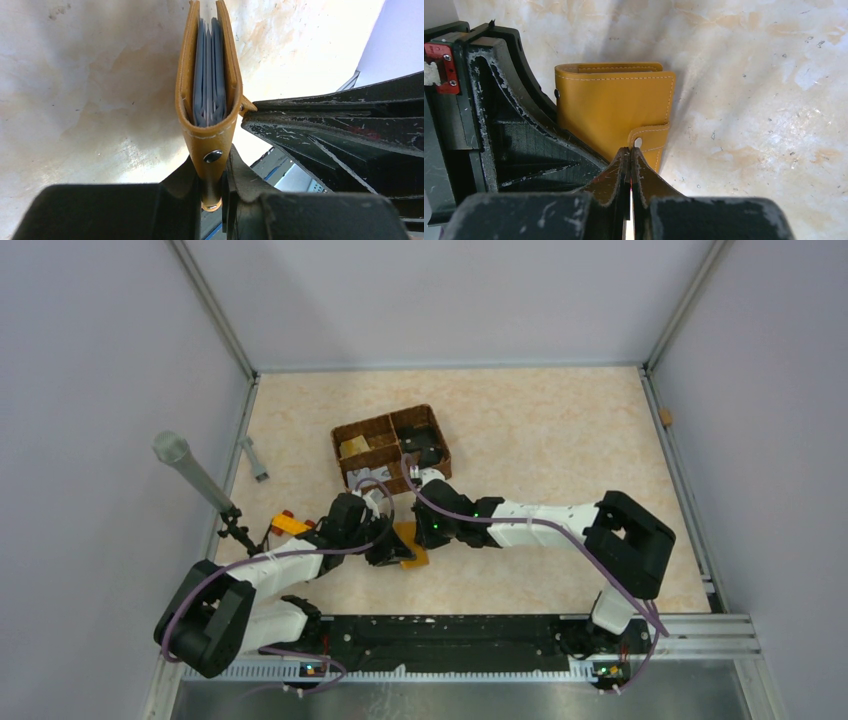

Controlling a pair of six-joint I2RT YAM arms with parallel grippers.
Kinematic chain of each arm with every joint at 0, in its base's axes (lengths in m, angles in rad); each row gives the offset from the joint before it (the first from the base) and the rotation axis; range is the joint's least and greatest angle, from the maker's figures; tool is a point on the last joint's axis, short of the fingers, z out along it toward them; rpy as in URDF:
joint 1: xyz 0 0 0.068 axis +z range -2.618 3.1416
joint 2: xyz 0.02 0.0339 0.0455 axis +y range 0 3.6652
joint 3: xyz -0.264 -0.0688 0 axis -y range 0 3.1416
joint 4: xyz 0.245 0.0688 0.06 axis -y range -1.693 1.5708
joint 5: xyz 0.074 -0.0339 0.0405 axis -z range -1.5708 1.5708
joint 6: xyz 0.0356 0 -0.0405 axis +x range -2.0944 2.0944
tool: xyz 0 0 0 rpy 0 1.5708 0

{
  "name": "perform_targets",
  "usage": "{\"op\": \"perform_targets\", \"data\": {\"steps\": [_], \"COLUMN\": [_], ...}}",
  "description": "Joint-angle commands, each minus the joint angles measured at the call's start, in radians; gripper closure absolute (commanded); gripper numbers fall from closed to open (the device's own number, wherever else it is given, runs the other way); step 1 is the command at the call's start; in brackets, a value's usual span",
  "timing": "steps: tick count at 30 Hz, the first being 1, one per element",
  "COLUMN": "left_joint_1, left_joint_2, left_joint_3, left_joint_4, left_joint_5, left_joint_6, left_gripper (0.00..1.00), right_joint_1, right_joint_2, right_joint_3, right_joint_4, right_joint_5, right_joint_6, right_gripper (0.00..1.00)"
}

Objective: Put the credit cards into the card holder
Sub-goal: Close the card holder.

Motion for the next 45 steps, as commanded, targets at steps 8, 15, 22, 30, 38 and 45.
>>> {"op": "perform_targets", "data": {"steps": [8, 15, 22, 30, 38, 45], "left_joint_1": [-0.002, -0.002, -0.002, -0.002, -0.002, -0.001], "left_joint_2": [-0.001, -0.004, -0.002, 0.001, 0.003, 0.001], "left_joint_3": [0.011, 0.011, 0.008, 0.009, 0.002, -0.001], "left_joint_4": [0.003, 0.005, 0.006, 0.014, 0.03, 0.045], "left_joint_5": [-0.025, -0.025, -0.02, -0.017, -0.009, 0.004], "left_joint_6": [0.02, 0.017, 0.015, 0.013, 0.016, 0.03], "left_gripper": [1.0, 1.0, 1.0, 1.0, 1.0, 1.0], "right_joint_1": [0.026, 0.027, 0.028, 0.028, 0.026, 0.025], "right_joint_2": [0.031, 0.03, 0.025, 0.033, 0.037, 0.072], "right_joint_3": [0.036, 0.034, 0.038, 0.038, 0.013, 0.006], "right_joint_4": [0.004, 0.008, 0.039, 0.065, 0.137, 0.179], "right_joint_5": [-0.027, -0.012, -0.012, -0.039, -0.1, -0.146], "right_joint_6": [-0.015, -0.013, -0.015, -0.013, -0.02, -0.011], "right_gripper": [1.0, 1.0, 1.0, 1.0, 1.0, 1.0]}}
